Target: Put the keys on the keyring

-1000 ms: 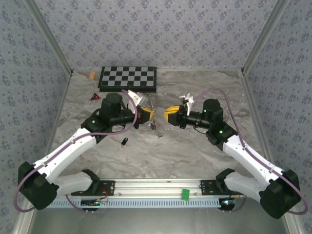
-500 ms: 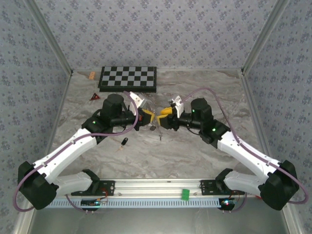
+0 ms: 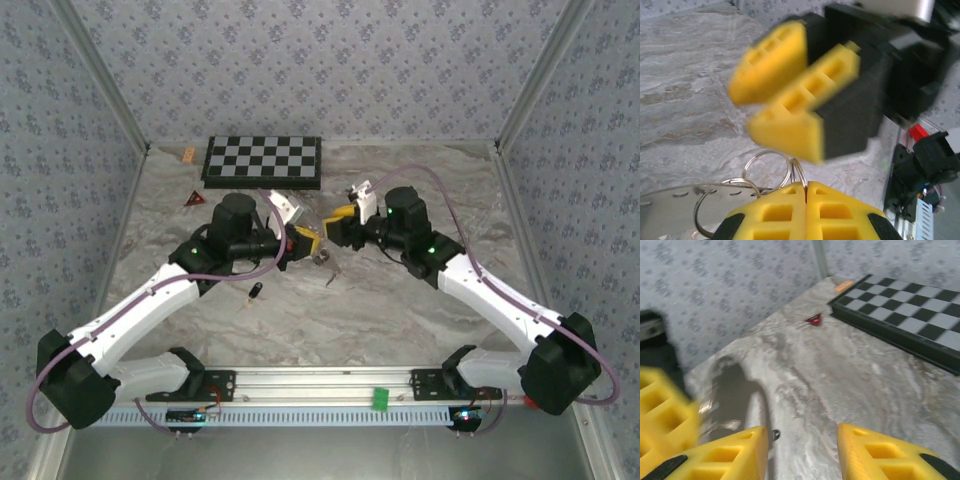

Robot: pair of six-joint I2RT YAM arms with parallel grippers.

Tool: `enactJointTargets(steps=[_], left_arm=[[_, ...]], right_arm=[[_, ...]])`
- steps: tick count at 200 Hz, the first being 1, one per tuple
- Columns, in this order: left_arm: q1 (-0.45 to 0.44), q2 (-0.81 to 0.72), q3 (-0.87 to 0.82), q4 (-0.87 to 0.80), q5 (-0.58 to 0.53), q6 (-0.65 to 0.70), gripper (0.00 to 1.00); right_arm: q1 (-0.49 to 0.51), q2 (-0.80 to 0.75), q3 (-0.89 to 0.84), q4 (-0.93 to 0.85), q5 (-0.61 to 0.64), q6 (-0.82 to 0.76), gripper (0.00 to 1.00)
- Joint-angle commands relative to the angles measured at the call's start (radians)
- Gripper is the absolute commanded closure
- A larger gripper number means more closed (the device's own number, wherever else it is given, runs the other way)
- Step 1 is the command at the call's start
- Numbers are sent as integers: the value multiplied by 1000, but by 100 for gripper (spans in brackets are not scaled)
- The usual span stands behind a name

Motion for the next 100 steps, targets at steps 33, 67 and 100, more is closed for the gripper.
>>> enactJointTargets(steps=[33,67,100], left_arm=[[-9,8,34,16,47,30,100],[-9,20,43,24,61,28,100],[-9,31,56,18,72,32,100]], right_arm=[[-83,-75,-58,119,-64,135,57],[-81,-120,-90,80,-162,93,59],[-83,-155,-144,131,-301,76,64]])
